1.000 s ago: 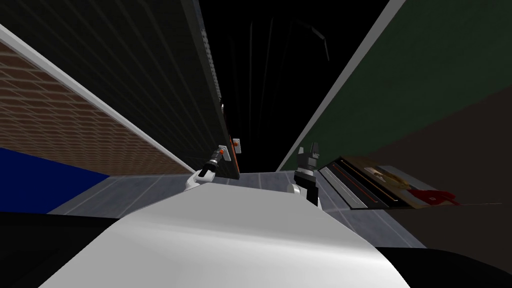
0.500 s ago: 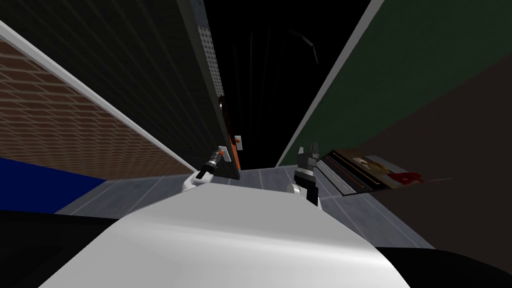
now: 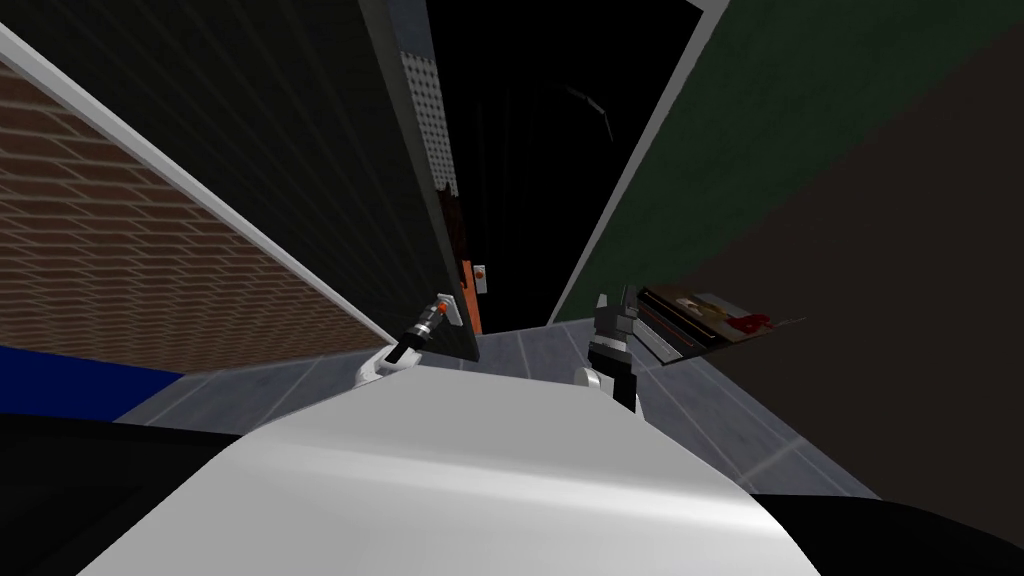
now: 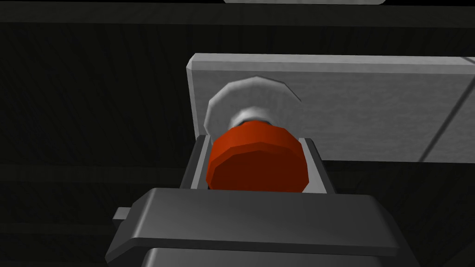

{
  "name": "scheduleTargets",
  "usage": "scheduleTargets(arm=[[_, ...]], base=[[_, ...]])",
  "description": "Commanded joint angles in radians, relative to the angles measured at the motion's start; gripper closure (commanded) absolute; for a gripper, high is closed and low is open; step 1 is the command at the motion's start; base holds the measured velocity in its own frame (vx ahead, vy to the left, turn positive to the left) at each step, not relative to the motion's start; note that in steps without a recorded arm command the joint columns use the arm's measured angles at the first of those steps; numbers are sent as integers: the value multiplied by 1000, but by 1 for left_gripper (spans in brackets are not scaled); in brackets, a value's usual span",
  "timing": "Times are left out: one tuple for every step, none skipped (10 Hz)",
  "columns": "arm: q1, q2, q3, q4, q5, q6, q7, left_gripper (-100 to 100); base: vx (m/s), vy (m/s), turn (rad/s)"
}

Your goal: Pull the door open

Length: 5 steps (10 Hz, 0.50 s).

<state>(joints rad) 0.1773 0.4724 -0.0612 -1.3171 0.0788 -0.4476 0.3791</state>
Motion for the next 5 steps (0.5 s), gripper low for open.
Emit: scheduleTargets(arm=[[0,0,0,0,0,0,0,100],[16,20,-15,-5,-1,-22,18,100],[24,31,-21,-8,-1,-34,26,100],[33,44,-28,-10,-1,-48,36,100],[42,58,-36,-13,0,-63,46,100]], base=[[-100,50,-55],[-150,51,-129],[-228,100,-186],[-223,118,-148],[-212,101,-139]])
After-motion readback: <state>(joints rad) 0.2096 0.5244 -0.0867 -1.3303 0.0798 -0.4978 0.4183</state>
